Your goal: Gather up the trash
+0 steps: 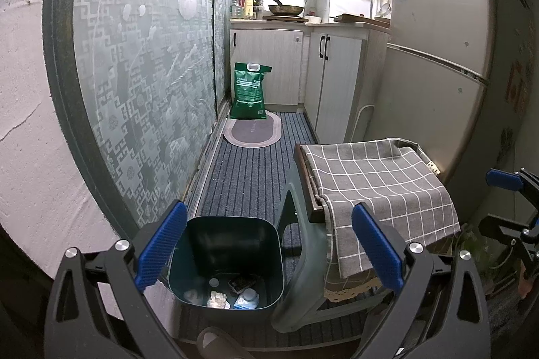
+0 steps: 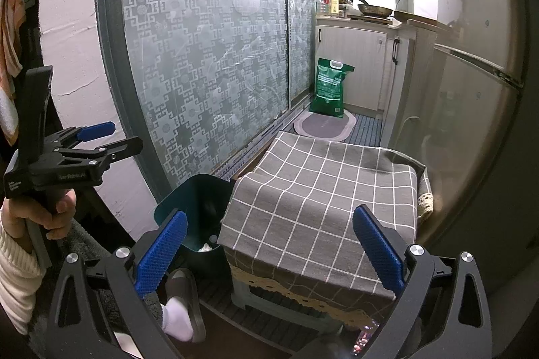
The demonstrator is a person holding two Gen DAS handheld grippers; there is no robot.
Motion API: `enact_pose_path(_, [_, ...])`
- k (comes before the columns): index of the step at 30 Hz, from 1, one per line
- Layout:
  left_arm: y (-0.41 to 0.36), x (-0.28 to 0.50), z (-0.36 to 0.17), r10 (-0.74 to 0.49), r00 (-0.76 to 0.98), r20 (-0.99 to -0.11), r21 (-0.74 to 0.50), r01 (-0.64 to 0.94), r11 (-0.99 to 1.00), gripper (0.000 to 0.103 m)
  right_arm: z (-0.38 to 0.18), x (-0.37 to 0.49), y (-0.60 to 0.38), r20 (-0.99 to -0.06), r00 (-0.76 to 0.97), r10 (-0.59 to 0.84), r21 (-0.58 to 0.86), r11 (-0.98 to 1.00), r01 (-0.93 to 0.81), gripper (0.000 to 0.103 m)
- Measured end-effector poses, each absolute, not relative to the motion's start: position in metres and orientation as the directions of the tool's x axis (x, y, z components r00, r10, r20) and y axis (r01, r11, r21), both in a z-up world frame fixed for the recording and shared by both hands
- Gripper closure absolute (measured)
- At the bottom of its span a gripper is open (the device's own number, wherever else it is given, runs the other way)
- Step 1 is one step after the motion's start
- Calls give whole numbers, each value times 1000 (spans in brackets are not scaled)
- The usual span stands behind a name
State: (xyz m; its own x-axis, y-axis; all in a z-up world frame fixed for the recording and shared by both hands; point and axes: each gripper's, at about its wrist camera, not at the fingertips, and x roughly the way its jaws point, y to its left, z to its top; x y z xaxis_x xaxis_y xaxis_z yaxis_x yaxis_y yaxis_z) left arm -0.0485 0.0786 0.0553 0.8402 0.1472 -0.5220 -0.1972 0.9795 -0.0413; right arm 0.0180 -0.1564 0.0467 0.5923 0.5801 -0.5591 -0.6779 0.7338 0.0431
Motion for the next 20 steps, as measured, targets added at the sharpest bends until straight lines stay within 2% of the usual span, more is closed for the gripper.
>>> enact_pose_path(20, [80, -50, 58, 154, 846, -511, -41, -203, 978, 3, 47, 18, -156, -558, 593, 581, 43, 734, -678, 4])
